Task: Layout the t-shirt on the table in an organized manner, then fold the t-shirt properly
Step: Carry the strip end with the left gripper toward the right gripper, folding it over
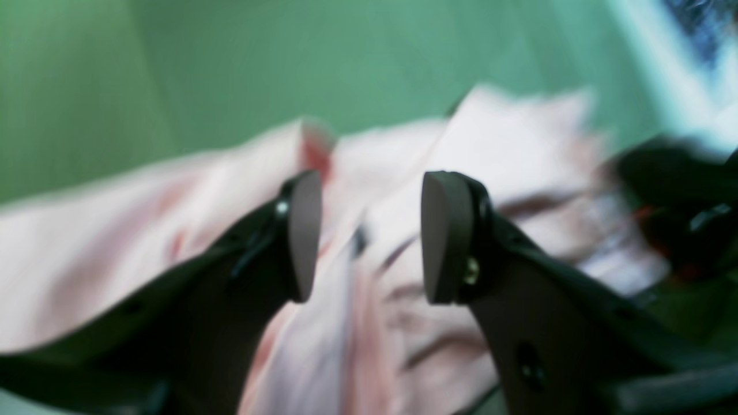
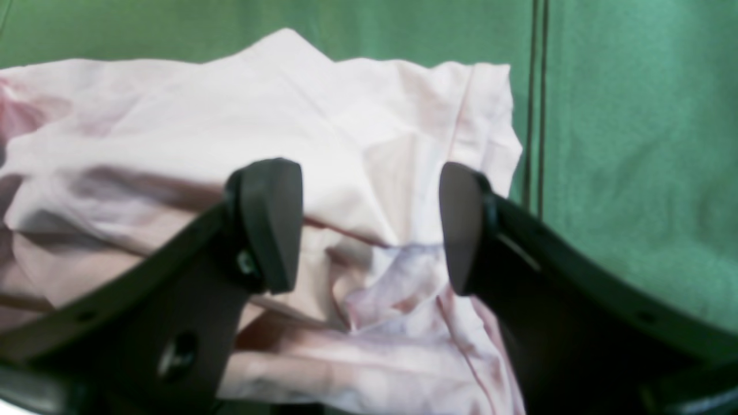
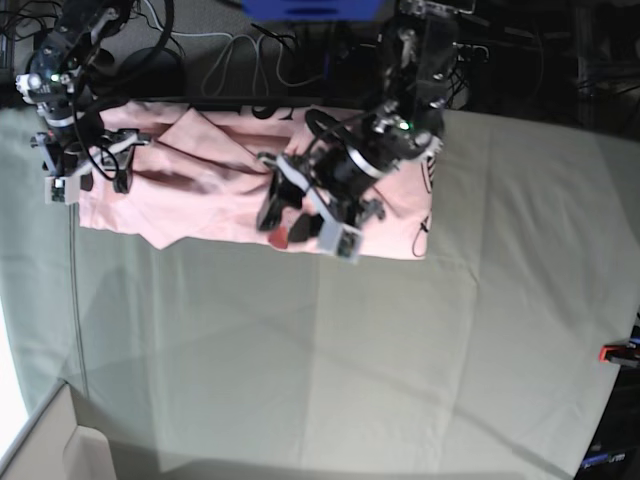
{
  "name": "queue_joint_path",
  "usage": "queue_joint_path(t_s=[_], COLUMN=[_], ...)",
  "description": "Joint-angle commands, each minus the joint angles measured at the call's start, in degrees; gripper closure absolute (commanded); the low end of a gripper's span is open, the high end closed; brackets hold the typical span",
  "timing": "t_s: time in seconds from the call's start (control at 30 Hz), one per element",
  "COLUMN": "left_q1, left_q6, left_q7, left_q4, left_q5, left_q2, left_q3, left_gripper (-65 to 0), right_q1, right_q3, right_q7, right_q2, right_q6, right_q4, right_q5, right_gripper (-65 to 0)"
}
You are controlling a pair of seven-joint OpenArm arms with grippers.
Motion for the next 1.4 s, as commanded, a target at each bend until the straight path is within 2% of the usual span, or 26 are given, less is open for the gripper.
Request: queue_joint_path(t_s=[0.0,0.1,0.17,0.2,0.33,0.43,0.53,0.77,0.87,0.97,1.1,1.17,1.27,1.37], left_q1=[-0.76,-0.50,0.65,0.91,1.26,1.26,0.56,-3.05,-3.75,-4.19,-4.01,-3.84,-2.87,-2.61], left_q6=[-0.02,0.07,0.07,0.16,0.16,0.16,0.16,-0.02,-0.02,0.07,0.07,0.07,0.07,-0.46], left_q7=[-1.34,-1.16,0.68,1.83,6.31,7.89,10.00,10.09,10.18,10.26,10.18,10.26,10.09,10.09], left_q4=[3.15,6.75,7.63,7.72,4.82,2.27,-2.21,-7.66,-7.40,-6.17,-5.11,-4.76,-4.76,-4.32], left_q5=[-2.44,-5.96,-6.22,-6.04,-5.96,-5.87,-2.79,6.53,6.79,6.79,6.79,6.79,6.79,6.70], left_q2=[-1.35,-5.75,-9.79,-11.20,-14.36,-14.80,-14.45,-12.78,-12.78,-12.69,-13.13,-13.22,-12.69,-10.58], left_q3=[0.26,-0.27,-0.35,-0.35,-1.06,-2.73,-2.46,13.54,18.37,19.69,19.16,16.61,8.35,-0.18], left_gripper=[-24.9,-13.3,-2.5,0.0,-0.5,-0.2,-0.2,-0.2,-0.2,-0.2,-0.2,-0.1,-0.1,-0.1], right_q1=[0.15,0.24,0.24,0.24,1.47,1.56,1.73,1.82,1.82,1.65,1.47,1.47,1.47,1.30], right_q3=[0.02,0.02,0.02,0.02,0.11,0.02,0.02,0.02,0.02,0.02,0.02,0.02,0.02,0.11], right_q7=[1.28,1.28,1.28,1.28,1.28,1.28,1.28,1.28,1.28,1.28,1.28,1.28,1.28,1.28], right_q2=[0.43,0.43,0.43,0.43,0.43,0.43,0.43,0.43,0.43,0.34,0.25,0.25,0.25,0.25], right_q6=[0.19,0.19,0.19,0.19,0.19,0.19,0.19,0.19,0.19,0.19,0.19,0.19,0.19,0.19], right_q4=[1.13,1.13,1.13,1.13,1.13,1.13,1.13,1.13,1.56,2.18,3.06,3.32,3.41,3.41], right_q5=[0.88,0.88,0.88,0.88,0.80,0.80,0.80,0.80,0.80,0.80,0.80,0.80,0.80,0.80], right_gripper=[-37.8,-37.8,-37.7,-37.7,-37.7,-37.7,-37.7,-37.7,-37.7,-37.7,-37.7,-37.7,-37.7,-37.7])
